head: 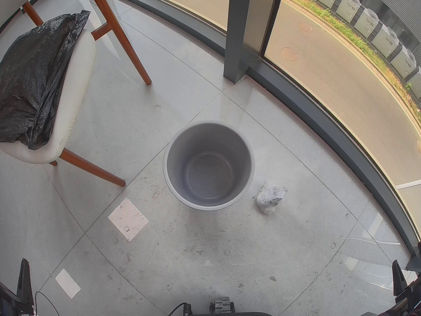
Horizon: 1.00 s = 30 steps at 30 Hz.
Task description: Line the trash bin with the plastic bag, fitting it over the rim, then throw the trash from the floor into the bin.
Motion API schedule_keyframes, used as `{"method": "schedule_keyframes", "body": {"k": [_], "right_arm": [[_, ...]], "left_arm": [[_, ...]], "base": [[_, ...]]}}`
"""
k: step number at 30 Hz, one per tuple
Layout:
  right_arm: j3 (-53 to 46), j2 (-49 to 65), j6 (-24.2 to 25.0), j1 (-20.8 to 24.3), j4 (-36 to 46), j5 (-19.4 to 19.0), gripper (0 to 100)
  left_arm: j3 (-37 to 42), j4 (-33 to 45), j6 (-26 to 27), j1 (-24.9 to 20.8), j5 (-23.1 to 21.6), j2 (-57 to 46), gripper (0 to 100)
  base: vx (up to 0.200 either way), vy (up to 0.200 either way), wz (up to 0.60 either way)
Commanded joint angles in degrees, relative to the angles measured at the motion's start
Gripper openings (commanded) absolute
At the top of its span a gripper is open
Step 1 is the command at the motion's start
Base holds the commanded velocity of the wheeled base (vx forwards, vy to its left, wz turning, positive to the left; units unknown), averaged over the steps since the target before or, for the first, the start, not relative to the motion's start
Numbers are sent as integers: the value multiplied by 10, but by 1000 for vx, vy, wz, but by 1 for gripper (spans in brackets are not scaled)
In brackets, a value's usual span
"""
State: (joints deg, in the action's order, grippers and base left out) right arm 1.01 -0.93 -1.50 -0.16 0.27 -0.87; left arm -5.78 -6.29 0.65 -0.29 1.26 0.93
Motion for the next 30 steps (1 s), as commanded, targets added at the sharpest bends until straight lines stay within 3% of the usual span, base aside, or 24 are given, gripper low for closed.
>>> {"method": "schedule_keyframes", "body": {"k": [1, 6, 17, 25, 28, 30], "right_arm": [[-9, 9, 0, 1, 0, 0, 100], [-9, 9, 1, 1, 0, 1, 100], [-10, 9, 1, 1, 0, 1, 100], [-10, 9, 1, 1, -1, 1, 100], [-10, 9, 1, 1, -1, 1, 100], [-10, 9, 1, 1, -1, 1, 100]], "left_arm": [[-78, 69, 4, -3, -6, 28, 100], [-127, 71, 3, -4, -4, 89, 100], [-295, 71, -3, 3, 1, 332, 100], [-372, 62, -57, 40, -9, 485, 100], [-390, 57, -63, 48, -20, 514, 100], [-412, 51, -60, 67, -64, 547, 100]], "base": [[0, 0, 0], [0, 0, 0], [0, 0, 0], [0, 0, 0], [0, 0, 0], [0, 0, 0]]}}
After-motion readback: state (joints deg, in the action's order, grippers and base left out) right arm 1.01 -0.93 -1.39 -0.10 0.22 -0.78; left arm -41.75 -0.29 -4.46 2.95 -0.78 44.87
